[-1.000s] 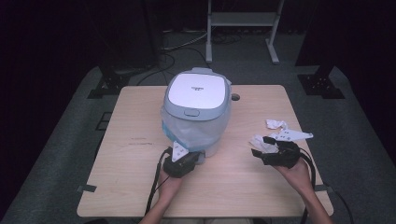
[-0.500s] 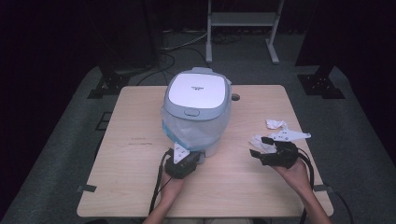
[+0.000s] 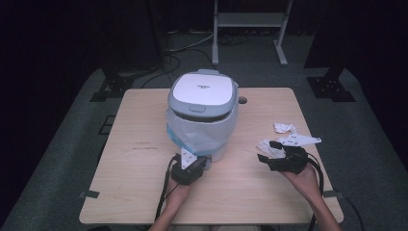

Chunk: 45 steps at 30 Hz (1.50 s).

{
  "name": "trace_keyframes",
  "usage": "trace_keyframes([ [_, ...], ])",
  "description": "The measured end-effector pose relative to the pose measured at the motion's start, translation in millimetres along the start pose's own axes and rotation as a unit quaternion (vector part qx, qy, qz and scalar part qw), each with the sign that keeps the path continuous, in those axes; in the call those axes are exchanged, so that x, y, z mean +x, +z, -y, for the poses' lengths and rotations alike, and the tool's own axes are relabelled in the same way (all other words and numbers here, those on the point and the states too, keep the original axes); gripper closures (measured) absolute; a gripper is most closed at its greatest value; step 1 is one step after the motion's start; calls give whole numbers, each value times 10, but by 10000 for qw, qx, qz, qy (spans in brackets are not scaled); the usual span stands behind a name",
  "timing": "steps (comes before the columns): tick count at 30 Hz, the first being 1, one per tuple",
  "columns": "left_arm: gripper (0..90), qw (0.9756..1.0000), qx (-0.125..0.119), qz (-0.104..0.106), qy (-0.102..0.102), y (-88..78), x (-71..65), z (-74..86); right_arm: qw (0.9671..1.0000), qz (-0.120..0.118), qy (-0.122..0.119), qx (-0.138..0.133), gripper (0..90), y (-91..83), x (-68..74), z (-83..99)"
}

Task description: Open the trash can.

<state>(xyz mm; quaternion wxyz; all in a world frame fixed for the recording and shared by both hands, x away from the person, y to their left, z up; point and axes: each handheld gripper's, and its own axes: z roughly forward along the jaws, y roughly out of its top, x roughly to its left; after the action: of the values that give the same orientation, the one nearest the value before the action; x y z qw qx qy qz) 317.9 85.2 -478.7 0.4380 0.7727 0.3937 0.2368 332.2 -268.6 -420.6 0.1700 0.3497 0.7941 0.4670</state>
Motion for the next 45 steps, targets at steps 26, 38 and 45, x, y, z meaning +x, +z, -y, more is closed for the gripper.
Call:
trace_keyframes([
  [26,640,9992,383,125,-50,72,36,-23,9972,531,533,62,246,-182,-354,88],
  [38,640,9992,384,126,-52,72,36,-23,9911,880,733,678,253,13,-572,199],
  [45,640,9992,375,136,-73,74,35,-23,9853,1179,524,1121,307,246,-649,221],
])
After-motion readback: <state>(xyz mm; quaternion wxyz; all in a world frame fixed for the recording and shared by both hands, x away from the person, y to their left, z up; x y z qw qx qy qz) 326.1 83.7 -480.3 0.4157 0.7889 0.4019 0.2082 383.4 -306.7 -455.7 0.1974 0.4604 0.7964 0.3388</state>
